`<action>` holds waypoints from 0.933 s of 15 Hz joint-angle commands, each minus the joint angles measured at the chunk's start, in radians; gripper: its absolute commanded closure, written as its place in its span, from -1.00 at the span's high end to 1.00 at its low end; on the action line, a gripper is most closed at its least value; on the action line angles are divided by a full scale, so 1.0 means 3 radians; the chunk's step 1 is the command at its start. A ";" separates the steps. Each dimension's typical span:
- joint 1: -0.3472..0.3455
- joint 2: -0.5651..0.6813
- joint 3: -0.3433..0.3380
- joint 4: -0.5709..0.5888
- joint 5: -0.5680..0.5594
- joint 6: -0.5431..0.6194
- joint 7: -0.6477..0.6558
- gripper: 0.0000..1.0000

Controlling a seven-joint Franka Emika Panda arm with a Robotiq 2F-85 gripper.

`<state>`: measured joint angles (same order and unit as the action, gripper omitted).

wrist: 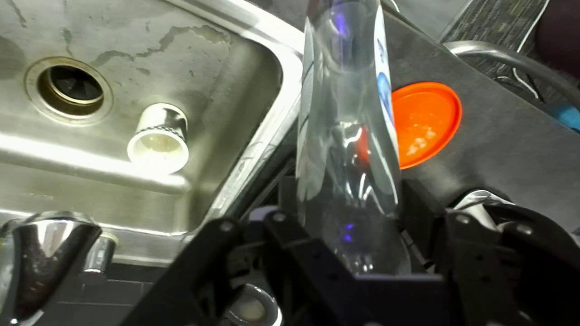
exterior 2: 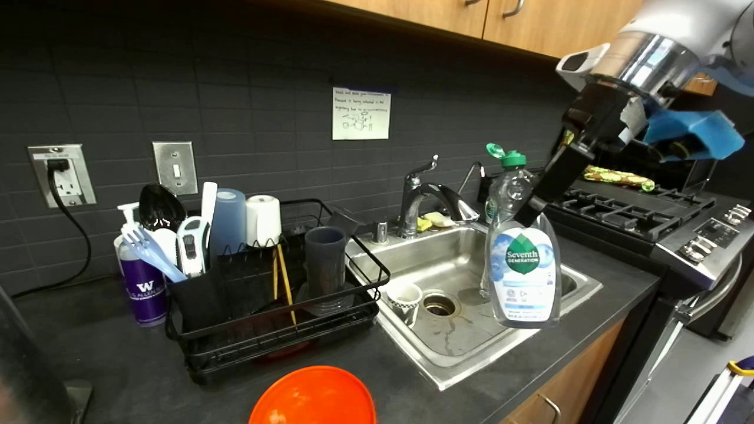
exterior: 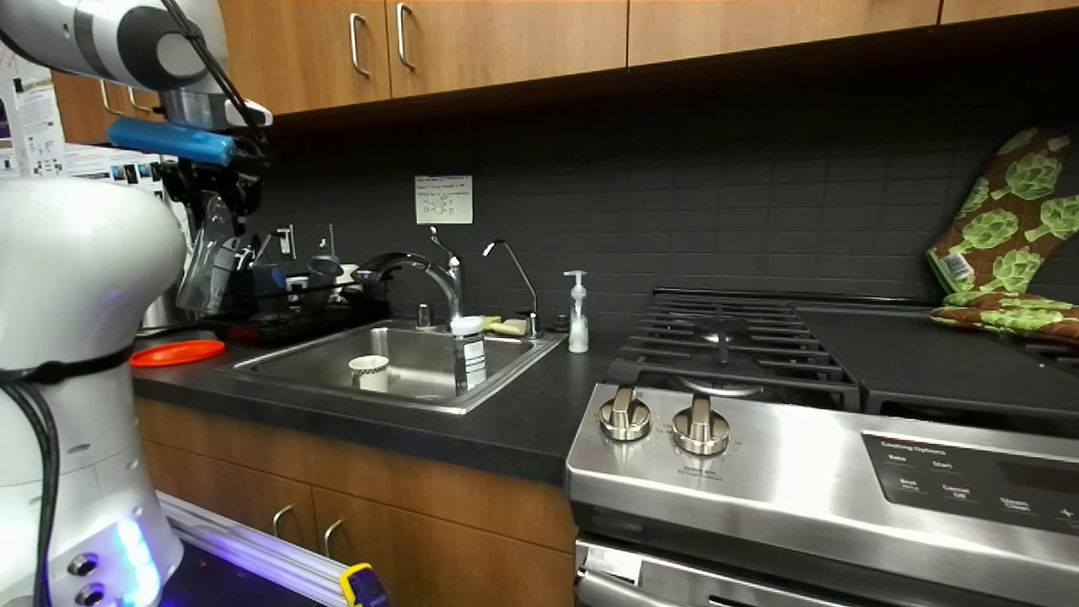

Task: Shift the bottle to the left counter

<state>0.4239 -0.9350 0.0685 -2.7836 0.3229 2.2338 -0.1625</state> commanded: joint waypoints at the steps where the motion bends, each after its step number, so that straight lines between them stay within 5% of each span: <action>1: 0.0179 0.0243 -0.0004 0.0001 0.0171 0.0394 -0.0241 -0.35; 14: 0.0879 0.0816 -0.0286 -0.0017 0.0303 0.1349 -0.0855 -0.35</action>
<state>0.6260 -0.7208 0.0317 -2.7887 0.3759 2.5727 -0.3653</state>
